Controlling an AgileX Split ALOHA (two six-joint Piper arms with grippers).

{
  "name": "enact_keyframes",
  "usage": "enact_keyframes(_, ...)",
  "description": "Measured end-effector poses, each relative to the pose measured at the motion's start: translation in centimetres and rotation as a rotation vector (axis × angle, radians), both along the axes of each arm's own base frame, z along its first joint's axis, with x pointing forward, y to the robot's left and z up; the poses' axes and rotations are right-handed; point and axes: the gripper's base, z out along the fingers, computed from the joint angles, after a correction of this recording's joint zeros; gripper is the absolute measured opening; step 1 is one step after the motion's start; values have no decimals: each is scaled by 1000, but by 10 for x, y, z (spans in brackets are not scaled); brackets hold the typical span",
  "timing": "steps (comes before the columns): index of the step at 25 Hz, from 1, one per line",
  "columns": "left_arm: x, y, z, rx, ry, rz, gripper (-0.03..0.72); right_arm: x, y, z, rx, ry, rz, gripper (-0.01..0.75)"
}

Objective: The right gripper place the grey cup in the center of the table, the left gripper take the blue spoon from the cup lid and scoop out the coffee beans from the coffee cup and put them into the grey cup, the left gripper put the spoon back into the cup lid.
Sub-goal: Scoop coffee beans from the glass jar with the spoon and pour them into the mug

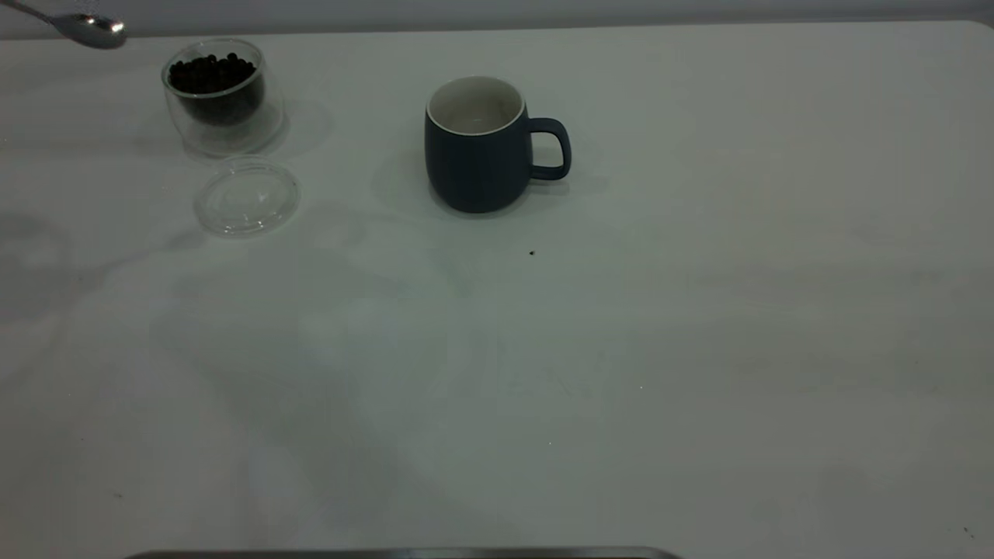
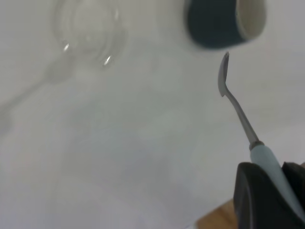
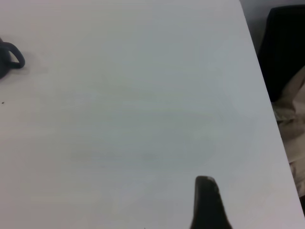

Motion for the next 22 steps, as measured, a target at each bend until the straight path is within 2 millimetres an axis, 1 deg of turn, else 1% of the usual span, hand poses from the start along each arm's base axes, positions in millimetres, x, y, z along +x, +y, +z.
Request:
enact_keyframes(2, 15, 7, -19, -70, -30, 0, 121, 0, 0, 0, 1, 0, 1, 458)
enact_keyframes(3, 23, 10, -25, -88, -44, 6, 121, 0, 0, 0, 1, 0, 1, 458)
enact_keyframes(6, 43, 18, -53, -107, -39, 27, 121, 0, 0, 0, 1, 0, 1, 458)
enact_keyframes(8, 54, 23, -68, -119, -36, 44, 121, 0, 0, 0, 2, 0, 1, 458)
enact_keyframes(13, 81, 32, -92, -157, -67, 127, 121, 0, 0, 0, 2, 0, 1, 458)
enact_keyframes(15, 88, 31, -100, -163, -81, 142, 121, 0, 0, 0, 2, 0, 1, 458)
enact_keyframes(22, 109, 12, -127, -113, -127, 133, 121, 0, 0, 0, 2, 0, 1, 458)
